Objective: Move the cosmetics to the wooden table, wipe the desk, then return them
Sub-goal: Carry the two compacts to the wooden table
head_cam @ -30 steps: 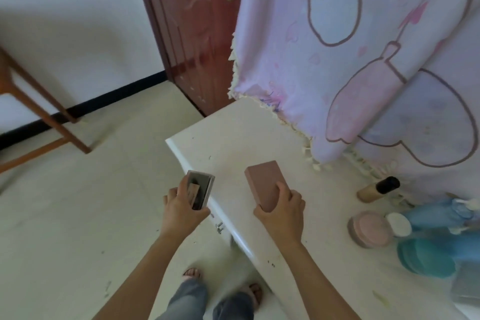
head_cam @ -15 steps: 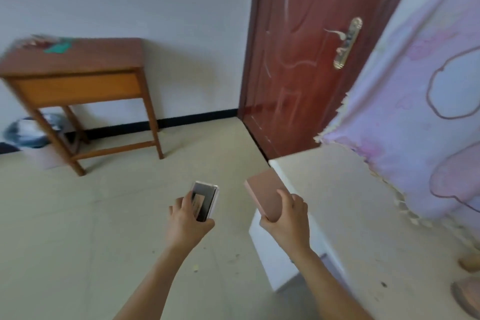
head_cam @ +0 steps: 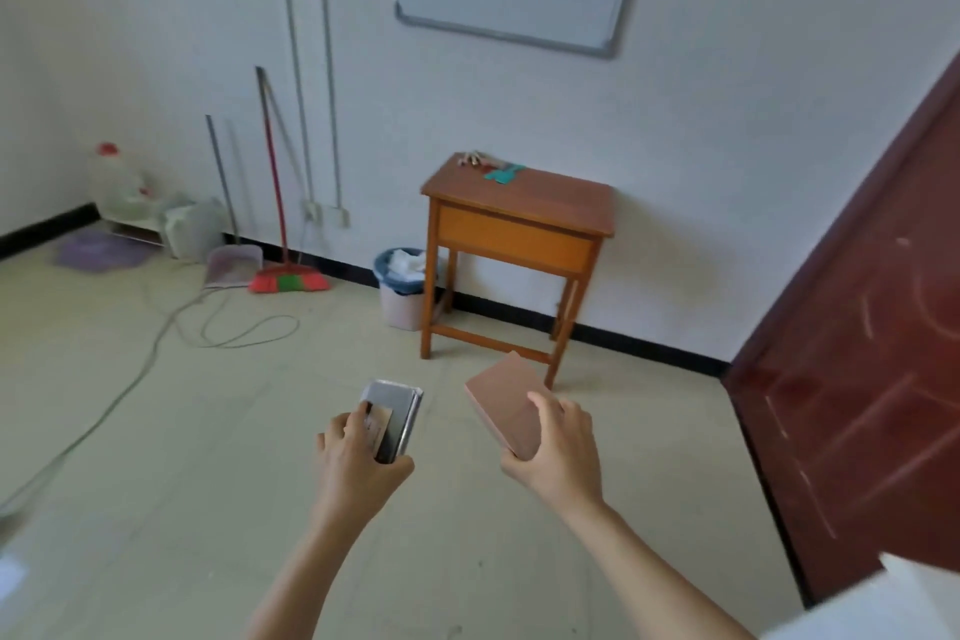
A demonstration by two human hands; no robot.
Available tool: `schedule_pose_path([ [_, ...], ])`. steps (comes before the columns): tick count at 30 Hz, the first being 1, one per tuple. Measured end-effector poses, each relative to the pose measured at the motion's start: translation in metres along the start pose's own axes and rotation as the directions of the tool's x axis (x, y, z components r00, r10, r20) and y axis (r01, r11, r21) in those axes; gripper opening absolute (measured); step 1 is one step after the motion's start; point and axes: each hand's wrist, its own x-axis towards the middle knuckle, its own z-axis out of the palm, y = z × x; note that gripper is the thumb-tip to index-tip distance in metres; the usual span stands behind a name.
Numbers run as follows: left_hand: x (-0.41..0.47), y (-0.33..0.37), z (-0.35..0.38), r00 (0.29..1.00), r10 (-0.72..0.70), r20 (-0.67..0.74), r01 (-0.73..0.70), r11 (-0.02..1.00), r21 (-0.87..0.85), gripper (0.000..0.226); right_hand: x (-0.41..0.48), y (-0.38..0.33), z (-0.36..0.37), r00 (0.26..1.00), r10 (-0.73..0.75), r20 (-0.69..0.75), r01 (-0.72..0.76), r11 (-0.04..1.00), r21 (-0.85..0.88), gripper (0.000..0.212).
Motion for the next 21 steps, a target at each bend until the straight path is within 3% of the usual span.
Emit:
schedule_pose_path([
  [6,0.051,0.021,-0.032,0.993,0.074,-0.090,-0.066,0.994,0.081,0.075,0.060,-0.017,-0.006,0.993,-0.109,-0.046,0.109,0.994,0.003,0.075],
  [13,0.131,0.086,-0.022,0.979,0.170,-0.114,-0.152,0.976,0.157,0.080,0.151,0.008,-0.029,0.980,-0.134,-0.147,0.138,0.990,0.017,0.074],
  [21,0.212,0.109,0.025,0.990,0.089,-0.114,-0.077,0.992,0.102,0.080,0.252,0.031,-0.023,0.980,-0.173,-0.094,0.171,0.985,-0.031,0.075],
])
